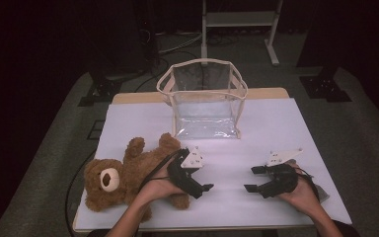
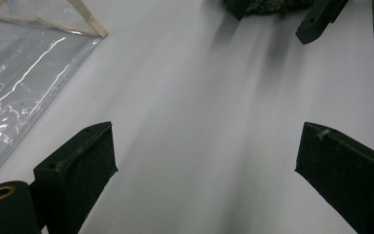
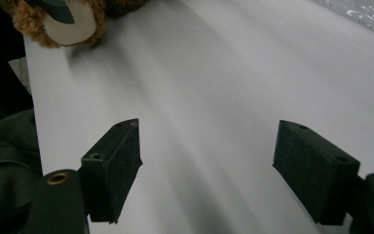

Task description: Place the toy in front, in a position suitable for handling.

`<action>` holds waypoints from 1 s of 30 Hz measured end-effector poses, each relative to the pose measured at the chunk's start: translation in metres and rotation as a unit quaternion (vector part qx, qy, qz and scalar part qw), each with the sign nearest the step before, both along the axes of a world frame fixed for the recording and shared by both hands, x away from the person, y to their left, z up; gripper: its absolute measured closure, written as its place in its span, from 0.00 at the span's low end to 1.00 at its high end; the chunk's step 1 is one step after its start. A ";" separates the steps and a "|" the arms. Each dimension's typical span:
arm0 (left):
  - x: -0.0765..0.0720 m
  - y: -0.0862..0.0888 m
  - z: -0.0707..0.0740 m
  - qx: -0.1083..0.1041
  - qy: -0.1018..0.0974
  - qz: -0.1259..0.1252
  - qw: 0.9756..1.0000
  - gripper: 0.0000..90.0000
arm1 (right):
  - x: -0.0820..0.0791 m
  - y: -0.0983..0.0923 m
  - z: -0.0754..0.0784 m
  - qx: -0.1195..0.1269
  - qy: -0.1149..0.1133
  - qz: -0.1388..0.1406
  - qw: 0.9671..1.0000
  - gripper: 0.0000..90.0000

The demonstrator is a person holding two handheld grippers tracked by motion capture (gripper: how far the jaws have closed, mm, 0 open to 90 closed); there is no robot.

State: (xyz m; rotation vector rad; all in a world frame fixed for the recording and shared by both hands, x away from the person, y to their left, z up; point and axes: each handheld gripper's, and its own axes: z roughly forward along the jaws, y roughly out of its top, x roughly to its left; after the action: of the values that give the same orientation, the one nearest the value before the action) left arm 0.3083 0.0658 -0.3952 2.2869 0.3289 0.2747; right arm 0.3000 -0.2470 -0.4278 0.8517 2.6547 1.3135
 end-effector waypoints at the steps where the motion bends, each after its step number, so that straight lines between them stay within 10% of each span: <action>1: 0.000 0.000 0.000 0.000 0.001 0.000 1.000 0.07 | 0.000 0.000 0.000 0.000 0.000 0.000 1.000 0.27; 30: -0.012 0.034 0.045 -0.022 -0.037 -0.020 0.999 0.08 | -0.002 0.014 0.000 0.004 0.006 0.020 1.000 0.27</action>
State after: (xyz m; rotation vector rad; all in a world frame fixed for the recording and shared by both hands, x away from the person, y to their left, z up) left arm 0.2960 0.1002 -0.3502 2.2304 0.2481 0.3268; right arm 0.2978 -0.2333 -0.4279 0.8147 2.6911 1.3327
